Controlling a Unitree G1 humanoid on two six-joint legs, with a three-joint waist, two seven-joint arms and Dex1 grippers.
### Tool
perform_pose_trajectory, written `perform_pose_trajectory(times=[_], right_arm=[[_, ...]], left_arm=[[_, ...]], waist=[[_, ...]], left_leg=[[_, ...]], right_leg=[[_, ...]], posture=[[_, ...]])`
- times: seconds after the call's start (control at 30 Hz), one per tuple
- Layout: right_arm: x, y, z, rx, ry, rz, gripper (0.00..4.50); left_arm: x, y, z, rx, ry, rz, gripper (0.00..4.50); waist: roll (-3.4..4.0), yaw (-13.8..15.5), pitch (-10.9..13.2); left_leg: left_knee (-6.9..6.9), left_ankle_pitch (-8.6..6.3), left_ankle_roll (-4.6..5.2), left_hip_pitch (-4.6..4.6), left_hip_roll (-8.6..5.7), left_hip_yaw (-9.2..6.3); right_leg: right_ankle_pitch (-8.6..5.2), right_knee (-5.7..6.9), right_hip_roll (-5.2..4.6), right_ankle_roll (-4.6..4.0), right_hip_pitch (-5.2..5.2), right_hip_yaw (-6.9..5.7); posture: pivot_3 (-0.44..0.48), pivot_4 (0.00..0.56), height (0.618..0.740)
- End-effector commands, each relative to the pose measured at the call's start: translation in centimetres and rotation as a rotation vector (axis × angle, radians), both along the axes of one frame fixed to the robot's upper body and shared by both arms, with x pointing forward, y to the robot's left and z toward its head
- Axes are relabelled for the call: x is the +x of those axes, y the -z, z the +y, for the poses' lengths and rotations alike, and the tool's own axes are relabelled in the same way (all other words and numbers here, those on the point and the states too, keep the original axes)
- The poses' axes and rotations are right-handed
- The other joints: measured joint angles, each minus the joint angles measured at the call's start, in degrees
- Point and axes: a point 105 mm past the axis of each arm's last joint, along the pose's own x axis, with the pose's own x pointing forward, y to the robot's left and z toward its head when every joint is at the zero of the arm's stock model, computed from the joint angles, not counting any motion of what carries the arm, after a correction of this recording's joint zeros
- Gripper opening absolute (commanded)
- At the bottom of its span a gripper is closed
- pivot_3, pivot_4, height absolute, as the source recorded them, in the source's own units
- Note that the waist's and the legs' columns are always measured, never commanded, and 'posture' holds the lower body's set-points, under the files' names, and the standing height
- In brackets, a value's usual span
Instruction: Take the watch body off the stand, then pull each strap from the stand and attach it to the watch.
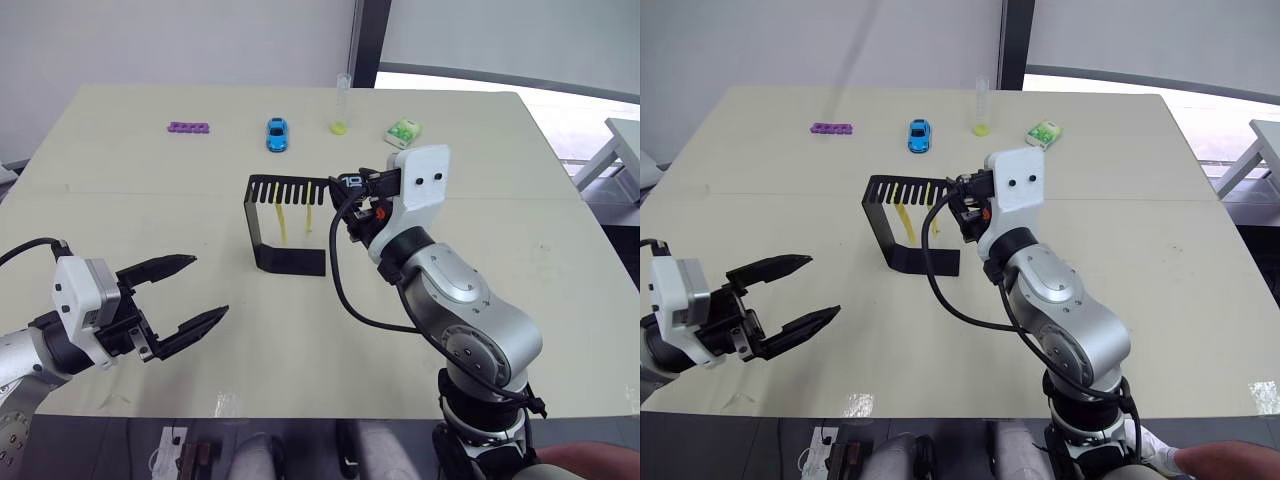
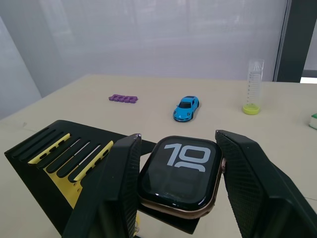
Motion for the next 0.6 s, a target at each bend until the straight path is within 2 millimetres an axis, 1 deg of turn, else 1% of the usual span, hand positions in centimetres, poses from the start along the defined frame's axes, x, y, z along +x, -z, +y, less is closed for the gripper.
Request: perform_pose_trajectory(times=[0.03,0.17,0.33,0.43,0.6], right_arm=[[-0.7,-1.0,0.2,0.019,-0.027,-0.050,1.90],[-0.7,-1.1,0.2,0.018,-0.030,-0.056,1.90],[-0.7,-1.9,-0.5,0.028,-0.026,-0.106,1.90],[-0.5,-3.2,-1.3,0.075,-0.011,-0.155,1.90],[-1.1,-4.9,-2.6,0.084,-0.046,-0.246,1.90]], left_arm=[[-0.4,-0.8,-0.2,0.007,0.000,-0.047,4.50],[-0.3,-0.7,-0.1,0.005,-0.003,-0.047,4.50],[-0.2,-0.6,-0.2,0.000,-0.005,-0.051,4.50],[0.1,-0.5,-0.2,-0.004,-0.003,-0.054,4.50],[0.4,-0.5,-0.4,-0.004,0.034,-0.059,4.50]], waist=[[0.00,0.0,0.0],[0.00,0.0,0.0],[0.00,0.0,0.0],[0.00,0.0,0.0],[0.01,0.1,0.0]], left_leg=[[0.02,0.00,0.00,-0.05,0.00,0.00],[0.04,0.00,0.00,-0.11,0.00,0.00],[0.04,0.00,0.01,-0.12,0.00,-0.01],[0.05,0.01,0.01,-0.12,0.00,-0.01],[0.09,0.01,0.01,-0.12,-0.01,0.00]], right_leg=[[0.00,0.01,0.00,0.00,-0.05,0.00],[0.00,0.01,0.00,0.00,-0.11,0.00],[0.00,0.01,0.00,0.00,-0.11,-0.01],[0.00,0.01,0.00,0.00,-0.11,-0.01],[0.00,0.04,0.00,0.00,-0.10,-0.01]], posture=[[0.000,0.150,0.740],[0.000,0.150,0.740],[0.000,0.150,0.740],[0.000,0.150,0.740],[0.000,0.150,0.740]])
